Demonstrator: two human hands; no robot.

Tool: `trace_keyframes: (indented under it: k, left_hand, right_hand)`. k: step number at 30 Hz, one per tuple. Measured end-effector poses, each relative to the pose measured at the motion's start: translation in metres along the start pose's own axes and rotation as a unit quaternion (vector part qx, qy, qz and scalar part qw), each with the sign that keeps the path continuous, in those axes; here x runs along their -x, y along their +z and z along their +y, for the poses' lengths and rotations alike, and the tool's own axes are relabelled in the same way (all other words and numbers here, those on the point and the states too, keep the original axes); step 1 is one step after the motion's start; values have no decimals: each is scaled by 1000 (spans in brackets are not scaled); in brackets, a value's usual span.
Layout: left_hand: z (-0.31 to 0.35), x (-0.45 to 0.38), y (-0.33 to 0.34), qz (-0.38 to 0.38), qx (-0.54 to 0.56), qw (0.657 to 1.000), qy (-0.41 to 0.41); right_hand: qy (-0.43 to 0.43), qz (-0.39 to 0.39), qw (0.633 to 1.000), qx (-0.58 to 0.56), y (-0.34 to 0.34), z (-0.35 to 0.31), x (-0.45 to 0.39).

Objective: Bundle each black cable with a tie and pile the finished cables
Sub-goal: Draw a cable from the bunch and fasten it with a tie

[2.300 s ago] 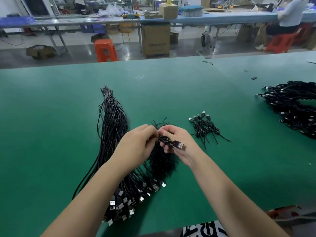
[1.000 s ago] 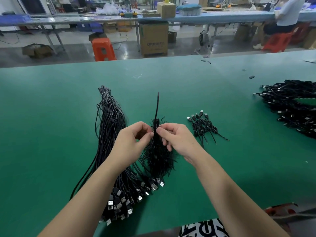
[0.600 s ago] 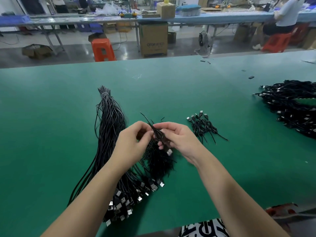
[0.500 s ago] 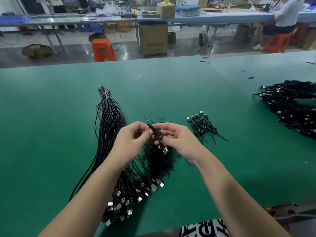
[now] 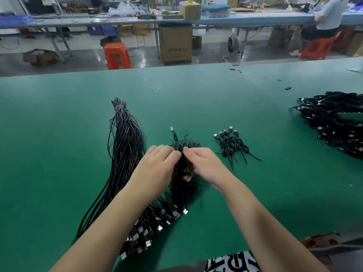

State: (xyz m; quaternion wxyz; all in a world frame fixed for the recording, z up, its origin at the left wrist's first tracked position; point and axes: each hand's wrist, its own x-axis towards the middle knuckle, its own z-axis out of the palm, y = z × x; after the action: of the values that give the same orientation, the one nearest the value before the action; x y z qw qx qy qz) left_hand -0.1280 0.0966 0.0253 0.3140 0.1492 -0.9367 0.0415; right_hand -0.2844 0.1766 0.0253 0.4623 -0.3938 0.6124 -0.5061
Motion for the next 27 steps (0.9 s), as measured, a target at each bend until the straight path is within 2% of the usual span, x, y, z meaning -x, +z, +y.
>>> trace_keyframes:
  k: [2,5,8,13,17,19,21,23,25,27]
  left_hand:
    - [-3,0,1,15,1,1000,0]
    - [-4,-1,0,36,15,999,-9]
    - [1,-2,-4,61,105,989,-82]
    - [2,-4,-9,45,255,941,-216]
    - [-8,-4,-5,22,321,893,-314]
    - [-12,-1,1,4,332,881,-336]
    - [-16,3,13,-6,326,881,-343]
    - [-23,9,25,-14,300,885,-356]
    - [-37,20,41,-45,177,904,-385]
    - [-55,36,57,-92,0,918,-386]
  right_hand:
    - [-3,-31,998,-47,-1,-1,2]
    - [-38,-57,996,-49,-1,0,3]
    - [-58,-66,994,-62,-2,-1,4]
    - [-53,-96,985,-136,-3,0,5]
    - [-40,-109,980,-161,-10,5,5]
    - [-34,-92,984,-151,-10,7,3]
    - [-18,-53,992,-116,-11,9,0]
    - [-6,-5,1000,-29,-16,12,-5]
    - [9,54,991,123,-26,14,-11]
    - [29,114,955,273,-41,14,-18]
